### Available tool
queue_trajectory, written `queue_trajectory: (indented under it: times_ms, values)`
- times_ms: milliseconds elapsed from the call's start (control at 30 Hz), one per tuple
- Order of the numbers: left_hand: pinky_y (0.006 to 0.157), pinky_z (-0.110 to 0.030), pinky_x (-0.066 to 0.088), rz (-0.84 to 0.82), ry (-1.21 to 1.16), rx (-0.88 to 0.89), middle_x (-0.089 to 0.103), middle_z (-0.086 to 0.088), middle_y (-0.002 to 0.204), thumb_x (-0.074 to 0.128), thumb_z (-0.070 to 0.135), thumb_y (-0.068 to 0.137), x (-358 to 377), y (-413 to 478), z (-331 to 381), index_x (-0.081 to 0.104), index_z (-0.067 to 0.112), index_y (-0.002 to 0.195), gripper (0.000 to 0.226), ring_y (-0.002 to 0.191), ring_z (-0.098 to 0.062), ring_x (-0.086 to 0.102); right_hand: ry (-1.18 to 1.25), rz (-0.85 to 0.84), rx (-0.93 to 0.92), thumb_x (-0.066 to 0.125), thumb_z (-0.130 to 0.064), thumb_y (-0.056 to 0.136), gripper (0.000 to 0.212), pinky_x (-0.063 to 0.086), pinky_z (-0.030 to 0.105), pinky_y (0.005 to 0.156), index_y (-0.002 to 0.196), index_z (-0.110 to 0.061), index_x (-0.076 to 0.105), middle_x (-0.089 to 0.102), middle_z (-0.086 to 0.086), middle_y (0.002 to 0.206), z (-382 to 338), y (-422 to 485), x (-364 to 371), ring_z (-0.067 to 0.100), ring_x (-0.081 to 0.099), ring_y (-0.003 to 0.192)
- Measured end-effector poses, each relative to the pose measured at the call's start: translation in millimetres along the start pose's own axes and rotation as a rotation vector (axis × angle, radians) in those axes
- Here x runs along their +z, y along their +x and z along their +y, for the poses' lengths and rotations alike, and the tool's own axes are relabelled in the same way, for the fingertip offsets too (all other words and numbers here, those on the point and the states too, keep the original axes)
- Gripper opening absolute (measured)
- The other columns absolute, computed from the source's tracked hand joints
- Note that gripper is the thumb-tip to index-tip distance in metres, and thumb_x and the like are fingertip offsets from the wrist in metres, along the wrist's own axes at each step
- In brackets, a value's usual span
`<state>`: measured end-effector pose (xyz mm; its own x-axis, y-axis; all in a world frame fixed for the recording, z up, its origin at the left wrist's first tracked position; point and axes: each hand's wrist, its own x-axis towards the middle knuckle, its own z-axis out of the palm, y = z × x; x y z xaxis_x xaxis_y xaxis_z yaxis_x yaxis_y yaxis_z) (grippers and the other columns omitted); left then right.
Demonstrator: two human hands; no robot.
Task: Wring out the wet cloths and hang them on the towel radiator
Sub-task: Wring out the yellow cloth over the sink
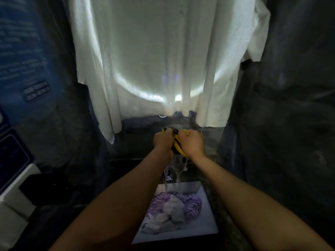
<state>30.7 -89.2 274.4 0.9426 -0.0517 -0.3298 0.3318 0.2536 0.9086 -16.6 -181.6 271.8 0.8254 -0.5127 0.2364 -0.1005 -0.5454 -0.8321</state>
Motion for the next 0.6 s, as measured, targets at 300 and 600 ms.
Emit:
queue_trajectory:
  times_ms: [300,600]
  values:
    - [0.058,-0.032,0.054,-0.087,-0.072,0.052,0.064,-0.014,0.085,0.062,0.012,0.086,-5.3,-6.8,-3.1,0.06,0.007,0.109,0.023,0.07,-0.024,0.063,0.013,-0.045,0.043,0.049,-0.03,0.094,0.042,0.037,0.033,0.056,0.056,-0.013,0.054,0.052,0.002,0.055,0.7,-1.5,-8.5,0.016,0.047,0.053]
    - [0.075,-0.039,0.058,-0.278,0.17,0.424,0.07,-0.01,0.084,0.072,0.009,0.08,-15.8,-11.3,9.7,0.068,0.01,0.095,0.016,0.076,-0.02,0.067,0.685,-0.654,0.865,0.04,-0.071,0.087,0.075,0.055,0.056,0.081,0.087,-0.008,0.081,0.075,0.022,0.095,-14.8,-1.6,-43.1,0.041,0.068,0.092]
